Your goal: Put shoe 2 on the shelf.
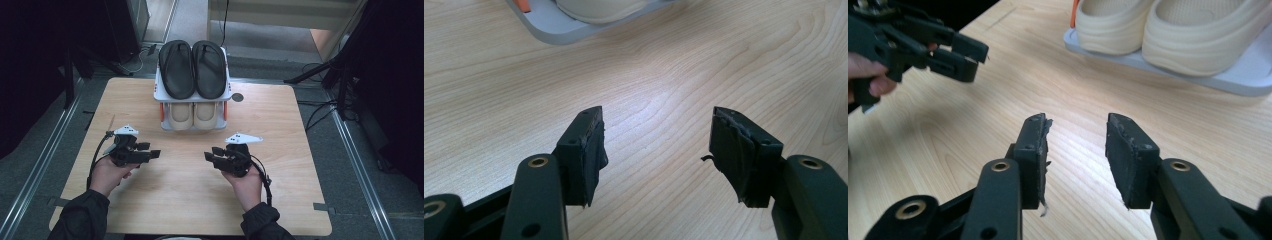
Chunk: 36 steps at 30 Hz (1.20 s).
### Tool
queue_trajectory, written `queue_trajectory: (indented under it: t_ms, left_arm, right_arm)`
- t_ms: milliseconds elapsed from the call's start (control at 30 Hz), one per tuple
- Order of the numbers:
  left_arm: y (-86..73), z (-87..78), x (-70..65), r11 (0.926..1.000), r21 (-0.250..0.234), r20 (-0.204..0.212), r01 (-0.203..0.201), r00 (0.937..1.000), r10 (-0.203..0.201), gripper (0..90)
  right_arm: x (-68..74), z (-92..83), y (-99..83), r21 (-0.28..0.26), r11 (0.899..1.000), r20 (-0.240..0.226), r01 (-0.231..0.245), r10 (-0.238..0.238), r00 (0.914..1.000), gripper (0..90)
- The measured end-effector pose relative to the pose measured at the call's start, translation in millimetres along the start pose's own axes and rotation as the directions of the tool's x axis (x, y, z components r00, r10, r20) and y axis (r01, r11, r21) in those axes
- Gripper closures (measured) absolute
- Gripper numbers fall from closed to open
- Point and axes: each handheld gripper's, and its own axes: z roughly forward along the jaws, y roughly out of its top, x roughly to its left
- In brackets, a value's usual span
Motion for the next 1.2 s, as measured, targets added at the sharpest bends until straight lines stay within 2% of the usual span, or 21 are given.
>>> queue_trajectory:
  t_ms: [67, 200, 333, 400, 533, 667, 1200]
  left_arm:
    - [-0.3, 0.3, -0.6, 1.0000, -0.004, -0.003, -0.004, 1.0000, 0.004, 39.7]
    - [-0.2, 0.4, -3.4, 0.9998, -0.008, 0.004, -0.019, 0.9998, 0.019, 40.8]
    - [-0.4, 1.8, -6.5, 0.9993, -0.005, 0.006, -0.038, 0.9993, 0.038, 41.1]
    - [-0.6, 2.8, -7.5, 0.9991, -0.001, 0.007, -0.043, 0.9991, 0.043, 41.1]
    - [-1.0, 6.6, -11.1, 0.9987, 0.017, 0.022, -0.049, 0.9986, 0.049, 39.3]
    - [-1.7, 9.5, -16.2, 0.9974, 0.024, 0.031, -0.068, 0.9972, 0.067, 39.0]
    - [-2.8, 11.9, -17.4, 0.9977, 0.042, 0.048, -0.052, 0.9976, 0.050, 37.7]
  right_arm:
    - [-1.5, -0.8, -4.6, 0.002, 1.000, -0.002, 0.005, -0.005, 1.0000, 58.7]
    - [-5.0, -2.5, -13.8, 0.012, 1.000, -0.018, -0.018, 0.018, 0.9997, 57.3]
    - [-5.6, -5.0, -23.0, 0.021, 0.999, 0.011, 0.046, -0.046, 0.9989, 54.8]
    - [-6.5, -5.7, -25.0, 0.020, 0.999, 0.018, 0.049, -0.049, 0.9986, 54.4]
    - [-12.7, -7.0, -31.3, 0.041, 0.999, 0.017, -0.001, 0.001, 0.9998, 54.5]
    - [-16.8, -7.6, -31.1, 0.040, 0.999, 0.028, -0.002, 0.001, 0.9996, 54.2]
    - [-23.5, -9.3, -26.9, 0.031, 0.999, 0.033, -0.014, 0.013, 0.9994, 53.4]
